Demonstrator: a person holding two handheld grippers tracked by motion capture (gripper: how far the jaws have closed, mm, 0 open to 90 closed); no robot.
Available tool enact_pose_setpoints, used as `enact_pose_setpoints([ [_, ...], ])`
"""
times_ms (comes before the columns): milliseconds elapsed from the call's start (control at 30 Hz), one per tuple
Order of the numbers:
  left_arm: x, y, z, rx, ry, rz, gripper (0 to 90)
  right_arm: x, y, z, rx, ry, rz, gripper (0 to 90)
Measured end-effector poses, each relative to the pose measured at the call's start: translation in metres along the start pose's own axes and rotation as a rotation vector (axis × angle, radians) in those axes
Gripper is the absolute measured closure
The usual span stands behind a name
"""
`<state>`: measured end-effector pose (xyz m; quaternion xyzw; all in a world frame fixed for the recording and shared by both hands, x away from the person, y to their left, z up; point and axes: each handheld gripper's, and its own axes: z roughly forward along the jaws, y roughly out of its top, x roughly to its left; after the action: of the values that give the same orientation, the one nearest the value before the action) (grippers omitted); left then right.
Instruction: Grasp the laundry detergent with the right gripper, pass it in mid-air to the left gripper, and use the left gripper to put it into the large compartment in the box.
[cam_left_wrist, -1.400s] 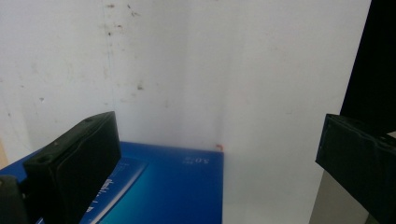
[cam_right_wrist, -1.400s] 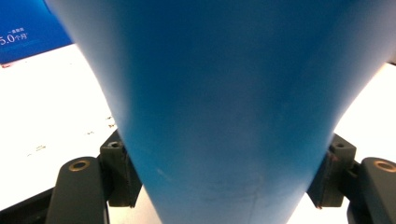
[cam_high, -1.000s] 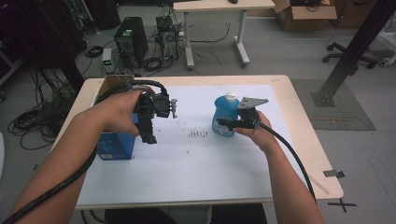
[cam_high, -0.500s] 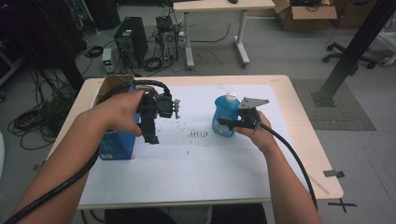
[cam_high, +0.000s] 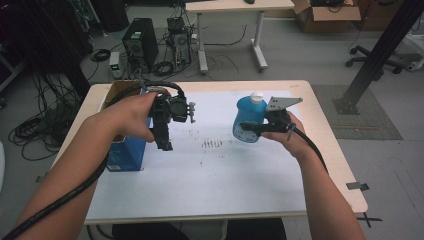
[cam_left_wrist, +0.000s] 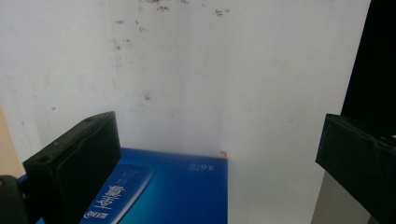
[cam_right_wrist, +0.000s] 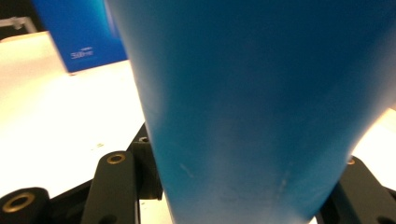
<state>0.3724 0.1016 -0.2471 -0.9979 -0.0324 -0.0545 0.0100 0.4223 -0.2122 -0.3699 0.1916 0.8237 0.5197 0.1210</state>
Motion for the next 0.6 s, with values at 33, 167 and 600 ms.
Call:
enact_pose_setpoints([
  [33, 0.000, 0.001, -0.001, -0.001, 0.002, 0.003, 0.2, 0.001, 0.002, -0.002, -0.001, 0.012, -0.010, 45.2],
  [167, 0.000, 0.004, -0.005, -0.007, 0.000, 0.008, 0.2, 0.008, 0.010, -0.008, -0.002, 0.063, -0.040, 45.2],
  [600, -0.006, 0.011, -0.018, -0.019, -0.019, 0.006, 0.2, 0.042, 0.023, 0.001, 0.038, 0.245, -0.168, 45.2],
])
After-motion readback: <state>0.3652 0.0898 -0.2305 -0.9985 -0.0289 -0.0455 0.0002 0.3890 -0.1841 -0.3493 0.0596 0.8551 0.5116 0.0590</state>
